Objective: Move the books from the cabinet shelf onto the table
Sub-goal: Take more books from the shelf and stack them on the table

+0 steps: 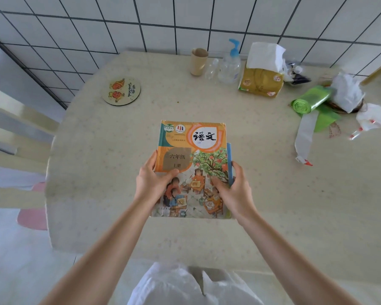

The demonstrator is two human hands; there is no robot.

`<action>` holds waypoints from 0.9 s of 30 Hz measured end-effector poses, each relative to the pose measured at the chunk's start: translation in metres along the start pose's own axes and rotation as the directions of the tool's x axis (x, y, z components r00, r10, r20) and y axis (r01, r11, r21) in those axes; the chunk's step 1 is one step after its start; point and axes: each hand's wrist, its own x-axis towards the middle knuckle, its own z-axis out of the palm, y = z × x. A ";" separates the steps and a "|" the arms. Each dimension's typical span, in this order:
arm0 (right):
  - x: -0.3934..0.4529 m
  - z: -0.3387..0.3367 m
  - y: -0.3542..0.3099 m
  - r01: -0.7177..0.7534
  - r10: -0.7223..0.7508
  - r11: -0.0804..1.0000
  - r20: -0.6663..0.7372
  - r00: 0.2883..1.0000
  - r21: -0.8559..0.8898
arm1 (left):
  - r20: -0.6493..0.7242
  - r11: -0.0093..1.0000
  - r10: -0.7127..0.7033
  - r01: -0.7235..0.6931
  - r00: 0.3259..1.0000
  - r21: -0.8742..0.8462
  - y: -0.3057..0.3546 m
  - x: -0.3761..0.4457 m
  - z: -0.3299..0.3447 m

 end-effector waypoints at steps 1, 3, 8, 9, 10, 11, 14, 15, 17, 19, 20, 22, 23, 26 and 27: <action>0.000 0.000 0.001 0.003 -0.003 1.000 -0.008 1.000 0.003 | -0.018 1.000 0.014 -0.014 1.000 0.003 0.002 -0.002 0.001; 0.001 -0.002 0.003 0.001 -0.001 1.000 -0.015 1.000 0.007 | -0.029 0.999 0.031 -0.031 0.999 0.009 0.006 -0.004 0.004; -0.001 -0.007 0.007 0.000 0.000 1.000 0.006 1.000 0.009 | -0.033 1.000 0.019 -0.018 0.999 0.017 0.010 -0.006 0.009; -0.002 -0.008 0.006 0.001 -0.001 1.000 0.008 1.000 0.010 | -0.039 1.000 0.016 -0.015 0.999 0.019 0.010 -0.007 0.009; -0.002 -0.008 0.006 0.001 -0.001 1.000 0.006 1.000 0.009 | -0.043 1.000 0.010 -0.010 0.999 0.016 0.010 -0.007 0.010; -0.002 -0.008 0.006 -0.001 0.001 1.000 0.004 1.000 0.006 | -0.044 1.000 0.005 -0.005 0.999 0.010 0.010 -0.008 0.010; -0.004 -0.008 0.005 0.000 0.000 1.000 0.017 1.000 -0.008 | -0.033 1.000 0.000 0.000 0.999 -0.003 0.011 -0.009 0.010; -0.005 -0.009 0.005 0.001 -0.001 1.000 0.031 1.000 -0.014 | -0.024 1.000 0.003 -0.003 1.000 -0.002 0.011 -0.010 0.010; -0.008 -0.013 0.004 0.016 -0.012 0.999 0.062 0.998 -0.052 | -0.007 1.000 0.027 -0.027 1.000 0.011 0.012 -0.013 0.011; -0.012 -0.020 0.003 0.055 -0.048 0.994 0.073 0.996 -0.092 | -0.022 0.998 0.062 -0.062 0.998 0.024 0.013 -0.018 0.011; -0.014 -0.024 0.002 0.075 -0.068 0.992 0.072 0.995 -0.106 | -0.032 0.996 0.087 -0.086 0.996 0.027 0.015 -0.020 0.010; -0.019 -0.031 -0.001 0.121 -0.111 0.981 0.075 0.991 -0.151 | -0.041 0.990 0.137 -0.135 0.990 0.038 0.020 -0.025 0.008; -0.022 -0.034 -0.002 0.140 -0.129 0.974 0.076 0.989 -0.176 | -0.042 0.986 0.160 -0.158 0.986 0.050 0.023 -0.027 0.007; -0.030 -0.038 -0.004 0.185 -0.178 0.956 0.052 0.983 -0.227 | -0.038 0.965 0.243 -0.237 0.969 0.114 0.029 -0.029 0.001; -0.033 -0.039 -0.005 0.195 -0.192 0.954 0.037 0.981 -0.229 | -0.034 0.955 0.275 -0.269 0.961 0.127 0.031 -0.029 -0.001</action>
